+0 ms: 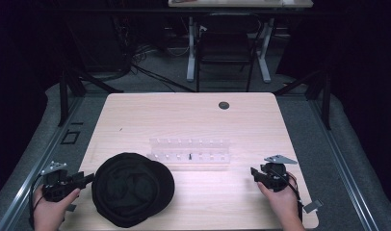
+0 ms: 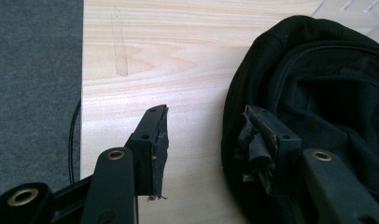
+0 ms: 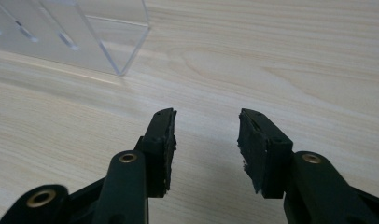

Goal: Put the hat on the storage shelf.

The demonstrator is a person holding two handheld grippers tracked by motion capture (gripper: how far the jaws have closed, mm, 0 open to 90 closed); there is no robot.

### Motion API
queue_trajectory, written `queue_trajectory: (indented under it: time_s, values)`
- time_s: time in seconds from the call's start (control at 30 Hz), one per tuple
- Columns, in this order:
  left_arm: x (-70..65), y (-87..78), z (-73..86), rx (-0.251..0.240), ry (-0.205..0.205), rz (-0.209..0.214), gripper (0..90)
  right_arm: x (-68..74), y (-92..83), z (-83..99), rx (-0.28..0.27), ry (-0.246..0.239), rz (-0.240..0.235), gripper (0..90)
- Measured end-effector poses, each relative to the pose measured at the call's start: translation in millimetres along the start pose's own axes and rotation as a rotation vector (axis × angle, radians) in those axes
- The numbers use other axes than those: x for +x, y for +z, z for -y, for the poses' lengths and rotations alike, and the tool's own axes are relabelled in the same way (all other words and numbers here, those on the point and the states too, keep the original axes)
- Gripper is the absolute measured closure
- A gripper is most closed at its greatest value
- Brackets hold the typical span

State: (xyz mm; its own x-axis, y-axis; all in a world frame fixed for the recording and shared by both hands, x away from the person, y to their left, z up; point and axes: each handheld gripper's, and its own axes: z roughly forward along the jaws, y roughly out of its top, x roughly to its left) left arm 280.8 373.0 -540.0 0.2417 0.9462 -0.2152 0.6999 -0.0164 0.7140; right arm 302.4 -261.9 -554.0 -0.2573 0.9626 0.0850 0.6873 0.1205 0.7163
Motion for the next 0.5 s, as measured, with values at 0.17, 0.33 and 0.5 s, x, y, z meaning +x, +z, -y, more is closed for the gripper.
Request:
queue_trajectory:
  time_s: [0.17, 0.33, 0.5]
  values:
    - [-1.1, -1.5, -3.3, 0.024, 0.003, 0.019, 56.9, -3.3, -2.3, 1.2, -0.016, 0.014, -0.003, 54.5]
    - [-1.0, -3.0, -5.2, 0.059, -0.005, 0.020, 59.8, -2.5, -4.3, 1.4, -0.017, 0.024, -0.010, 55.2]
    - [-2.0, -7.8, -7.8, 0.085, -0.008, 0.021, 60.9, -1.7, -2.8, 0.6, -0.009, 0.036, -0.019, 55.0]
